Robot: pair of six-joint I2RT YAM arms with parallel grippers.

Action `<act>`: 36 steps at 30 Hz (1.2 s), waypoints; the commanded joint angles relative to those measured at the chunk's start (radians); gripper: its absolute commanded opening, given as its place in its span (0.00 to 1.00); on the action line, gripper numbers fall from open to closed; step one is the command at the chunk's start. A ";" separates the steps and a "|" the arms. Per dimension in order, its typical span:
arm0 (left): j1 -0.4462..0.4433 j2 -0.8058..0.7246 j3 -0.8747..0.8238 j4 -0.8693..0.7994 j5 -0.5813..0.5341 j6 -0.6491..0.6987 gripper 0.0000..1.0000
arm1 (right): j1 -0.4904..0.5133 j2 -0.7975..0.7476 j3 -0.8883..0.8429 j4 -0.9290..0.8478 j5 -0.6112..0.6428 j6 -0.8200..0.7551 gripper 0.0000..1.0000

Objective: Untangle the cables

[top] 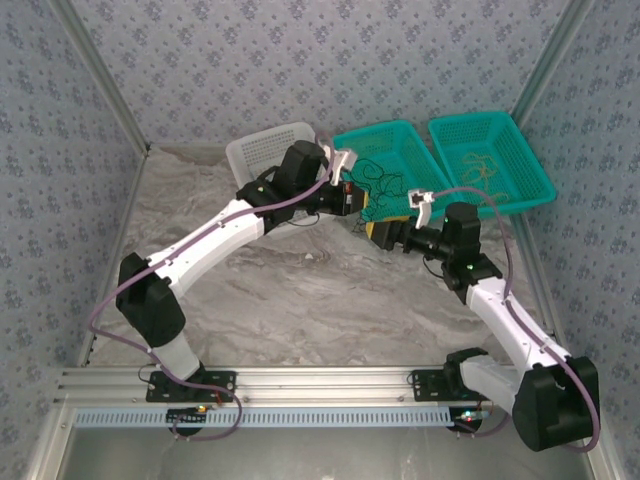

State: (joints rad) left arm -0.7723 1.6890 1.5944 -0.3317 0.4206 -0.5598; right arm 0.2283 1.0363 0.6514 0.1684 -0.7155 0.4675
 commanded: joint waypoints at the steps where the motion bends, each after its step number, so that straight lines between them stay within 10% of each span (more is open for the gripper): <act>1: 0.005 -0.041 0.039 -0.016 0.029 -0.024 0.00 | 0.006 0.017 -0.012 0.029 -0.013 -0.055 0.87; 17: 0.014 -0.060 0.019 0.021 0.041 -0.063 0.00 | 0.031 0.098 -0.065 0.121 0.077 -0.021 0.80; 36: 0.014 -0.074 -0.005 0.068 0.069 -0.080 0.00 | 0.057 0.130 -0.081 0.212 0.148 0.013 0.33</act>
State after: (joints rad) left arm -0.7647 1.6619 1.5940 -0.2989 0.4614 -0.6308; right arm 0.2794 1.1652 0.5781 0.3504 -0.5861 0.4660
